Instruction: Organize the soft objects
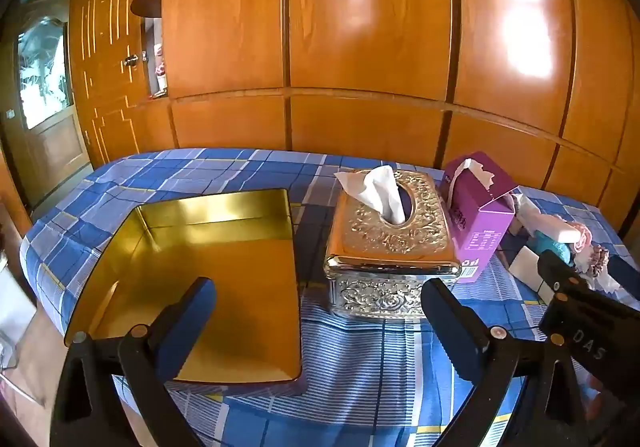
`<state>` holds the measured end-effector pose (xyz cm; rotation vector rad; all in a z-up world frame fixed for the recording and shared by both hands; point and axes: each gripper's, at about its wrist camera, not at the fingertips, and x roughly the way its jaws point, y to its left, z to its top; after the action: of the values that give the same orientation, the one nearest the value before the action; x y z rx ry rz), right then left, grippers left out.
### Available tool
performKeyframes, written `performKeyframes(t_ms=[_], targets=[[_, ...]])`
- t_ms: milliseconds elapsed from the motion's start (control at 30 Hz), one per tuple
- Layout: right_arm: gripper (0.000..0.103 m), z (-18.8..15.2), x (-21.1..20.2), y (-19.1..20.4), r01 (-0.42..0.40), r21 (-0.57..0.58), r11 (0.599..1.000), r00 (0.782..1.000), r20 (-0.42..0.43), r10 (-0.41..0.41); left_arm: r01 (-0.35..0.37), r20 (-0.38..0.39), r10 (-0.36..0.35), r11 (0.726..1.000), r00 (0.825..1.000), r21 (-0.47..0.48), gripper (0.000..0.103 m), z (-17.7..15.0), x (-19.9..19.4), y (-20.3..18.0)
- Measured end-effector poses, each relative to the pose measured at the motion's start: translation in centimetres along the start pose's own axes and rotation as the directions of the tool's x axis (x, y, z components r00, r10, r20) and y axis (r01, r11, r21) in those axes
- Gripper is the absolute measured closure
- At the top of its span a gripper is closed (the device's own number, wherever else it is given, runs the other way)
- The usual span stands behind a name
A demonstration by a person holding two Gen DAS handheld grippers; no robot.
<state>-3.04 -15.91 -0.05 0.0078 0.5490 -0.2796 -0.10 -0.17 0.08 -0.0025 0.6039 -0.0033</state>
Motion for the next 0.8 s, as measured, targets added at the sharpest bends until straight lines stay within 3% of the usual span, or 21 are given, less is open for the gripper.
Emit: performKeyframes(t_ms=[133, 167, 800], targets=[[0.0, -0.03, 0.15, 0.12, -0.001, -0.005, 1.0, 1.0, -0.004, 0.001, 0.011, 0.026, -0.012, 1.0, 1.0, 0.029, 0.001, 0.02, -0.55, -0.56], [0.0, -0.03, 0.2, 0.17, -0.001, -0.007, 1.0, 1.0, -0.005, 0.001, 0.002, -0.002, -0.002, 1.0, 1.0, -0.003, 0.001, -0.15, -0.04, 0.12], [0.0, 0.07, -0.18, -0.2, 0.005, 0.007, 1.0, 1.0, 0.007, -0.005, 0.006, 0.003, -0.006, 1.0, 1.0, 0.015, 0.001, -0.4, -0.43, -0.31]])
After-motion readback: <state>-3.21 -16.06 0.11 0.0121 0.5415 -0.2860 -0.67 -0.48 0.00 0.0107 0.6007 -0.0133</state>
